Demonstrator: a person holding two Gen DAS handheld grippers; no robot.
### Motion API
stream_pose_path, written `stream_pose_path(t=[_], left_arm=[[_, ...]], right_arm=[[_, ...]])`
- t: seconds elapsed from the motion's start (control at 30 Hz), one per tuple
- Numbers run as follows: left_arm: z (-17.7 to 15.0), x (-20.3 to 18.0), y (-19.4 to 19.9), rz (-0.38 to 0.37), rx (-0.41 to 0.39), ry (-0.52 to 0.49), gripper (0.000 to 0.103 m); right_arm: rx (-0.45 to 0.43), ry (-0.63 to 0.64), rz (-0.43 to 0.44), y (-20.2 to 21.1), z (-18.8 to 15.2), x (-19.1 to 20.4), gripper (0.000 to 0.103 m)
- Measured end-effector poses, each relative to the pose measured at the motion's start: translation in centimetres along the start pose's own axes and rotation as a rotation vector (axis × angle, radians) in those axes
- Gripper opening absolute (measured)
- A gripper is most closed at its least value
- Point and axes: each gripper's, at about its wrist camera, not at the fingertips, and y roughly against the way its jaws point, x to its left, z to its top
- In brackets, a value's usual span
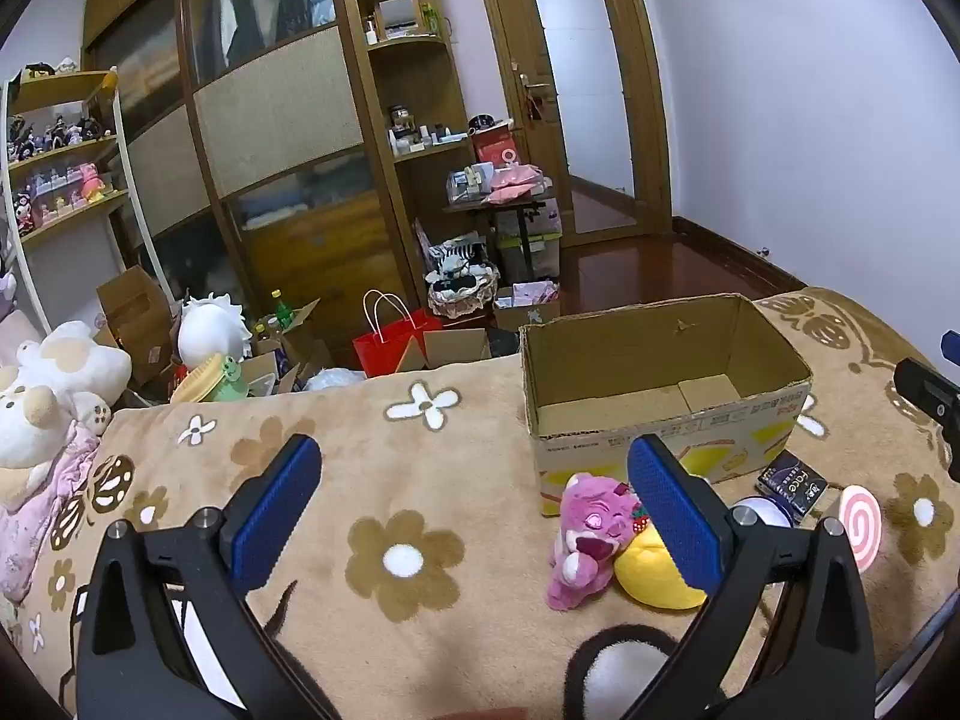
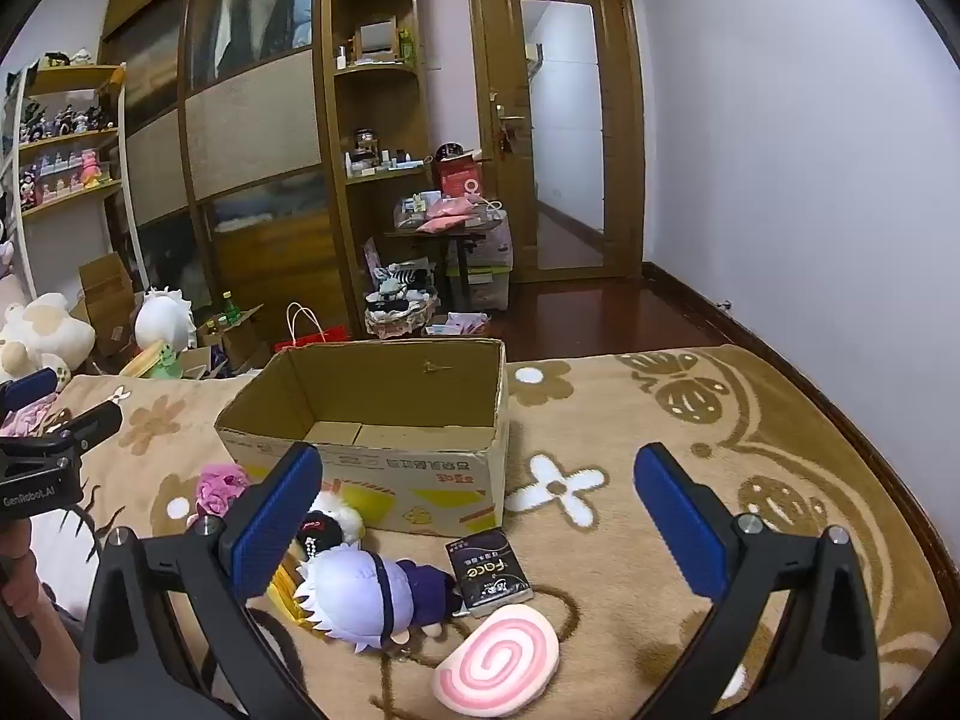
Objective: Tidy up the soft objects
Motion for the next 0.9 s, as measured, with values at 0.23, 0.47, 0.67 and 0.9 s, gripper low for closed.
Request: stream_pose_path(t=[0.23, 0.47, 0.67, 0.9], left_arm=[[0.00, -0.07, 0.01, -0.003, 0.003, -0.002, 0.101], [0.01, -0.11, -0.02, -0.004, 0.006, -0.005, 0.101], [0.02, -0.12, -0.02, -0.004, 0.007, -0.007, 0.101], [0.02, -0.18, -0.04, -0.003, 0.009, -0.007, 0.101]], right_arm=[[0.001, -0.014, 0.008, 0.04, 0.00, -0.08, 0.103], [0.000, -0.014, 0.005, 0.07, 0.01, -0.11, 0.103], [0.000, -0.016, 0.006, 0.07, 0.02, -0.15, 0.103], [0.001, -0.014, 0.006, 0.04, -0.02, -0.14, 0.103]])
